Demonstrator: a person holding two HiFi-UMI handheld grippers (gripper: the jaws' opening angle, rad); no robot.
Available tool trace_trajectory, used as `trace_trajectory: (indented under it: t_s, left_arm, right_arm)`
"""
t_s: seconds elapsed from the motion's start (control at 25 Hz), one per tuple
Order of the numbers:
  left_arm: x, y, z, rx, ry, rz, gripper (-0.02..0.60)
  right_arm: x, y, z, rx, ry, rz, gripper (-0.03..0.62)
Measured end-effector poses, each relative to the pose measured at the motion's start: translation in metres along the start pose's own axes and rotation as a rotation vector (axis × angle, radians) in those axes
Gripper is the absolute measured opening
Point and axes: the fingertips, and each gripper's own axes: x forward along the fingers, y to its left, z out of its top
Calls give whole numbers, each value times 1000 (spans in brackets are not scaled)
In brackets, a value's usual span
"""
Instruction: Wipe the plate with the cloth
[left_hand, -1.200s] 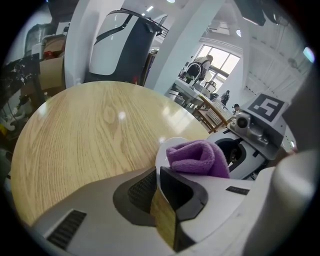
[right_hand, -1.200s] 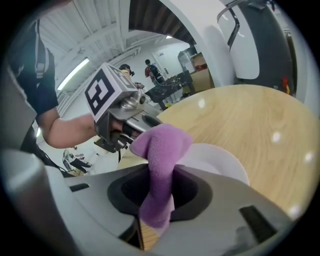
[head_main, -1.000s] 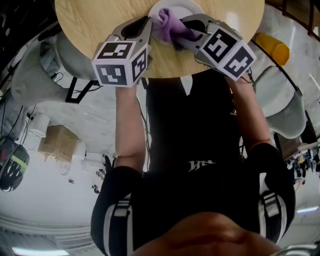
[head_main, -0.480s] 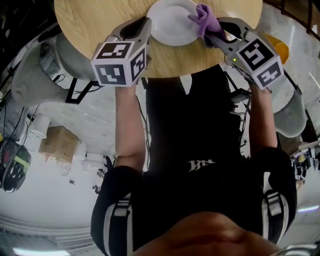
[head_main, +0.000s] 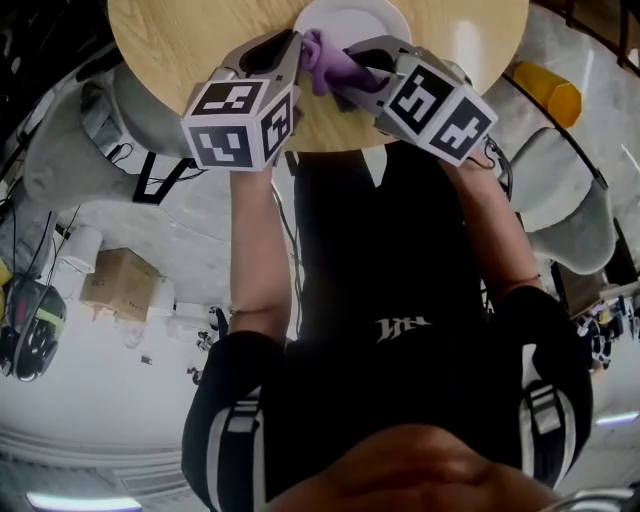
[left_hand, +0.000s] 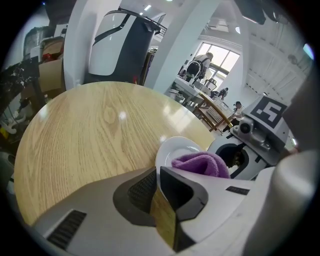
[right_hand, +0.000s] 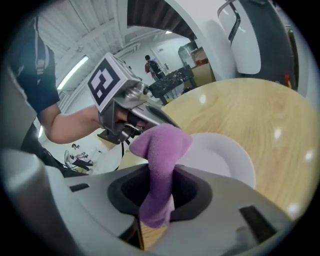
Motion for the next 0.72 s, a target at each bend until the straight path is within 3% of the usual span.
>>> trace_trajectory:
  t_s: [0.2, 0.48, 0.72]
  left_arm:
    - [-2, 2, -5, 5, 4, 2, 29]
    - [-1, 0, -5, 8, 4, 4, 29]
    - [-1, 0, -4, 4, 1, 8, 28]
  right_arm:
    - [-26, -18, -23, -17, 68, -69, 100]
    - [-81, -53, -53, 58, 67, -180, 100]
    - [-82, -34, -29, 25, 2, -173, 100]
